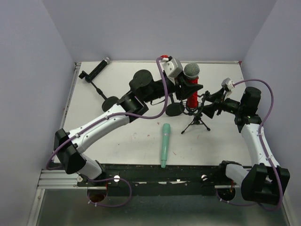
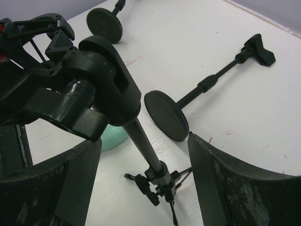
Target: Attach the microphones to the stand
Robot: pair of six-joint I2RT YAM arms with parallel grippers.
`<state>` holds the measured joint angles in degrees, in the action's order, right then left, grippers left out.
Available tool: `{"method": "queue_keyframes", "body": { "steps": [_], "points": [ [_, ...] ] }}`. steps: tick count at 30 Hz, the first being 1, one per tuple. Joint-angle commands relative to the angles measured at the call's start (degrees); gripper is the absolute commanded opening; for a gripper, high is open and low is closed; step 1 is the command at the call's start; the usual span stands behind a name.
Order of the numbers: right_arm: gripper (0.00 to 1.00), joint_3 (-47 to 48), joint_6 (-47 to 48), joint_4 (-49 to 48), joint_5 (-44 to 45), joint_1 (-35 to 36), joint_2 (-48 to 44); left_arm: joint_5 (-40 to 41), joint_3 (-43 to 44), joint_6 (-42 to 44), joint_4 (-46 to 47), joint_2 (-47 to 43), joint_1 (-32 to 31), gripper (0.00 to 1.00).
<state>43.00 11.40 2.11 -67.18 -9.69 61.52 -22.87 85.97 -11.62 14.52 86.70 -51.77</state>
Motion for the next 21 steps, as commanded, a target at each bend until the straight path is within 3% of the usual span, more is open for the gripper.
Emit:
{"method": "queue_keyframes", "body": {
  "steps": [1, 7, 21],
  "points": [
    [0.81, -0.5, -0.1, -1.4, 0.2, 0.4, 0.4, 2.0, -8.1, 0.2, 4.4, 0.1, 0.0, 0.00],
    [0.82, -0.6, -0.1, -1.3, 0.3, 0.5, 0.4, 4.0, -10.8, -0.3, 8.5, -0.8, -0.4, 0.00],
    [0.82, -0.6, -0.1, -1.4, 0.3, 0.5, 0.4, 3.1, -9.3, 8.6, -0.3, -0.2, -0.9, 0.00]
  ]
}}
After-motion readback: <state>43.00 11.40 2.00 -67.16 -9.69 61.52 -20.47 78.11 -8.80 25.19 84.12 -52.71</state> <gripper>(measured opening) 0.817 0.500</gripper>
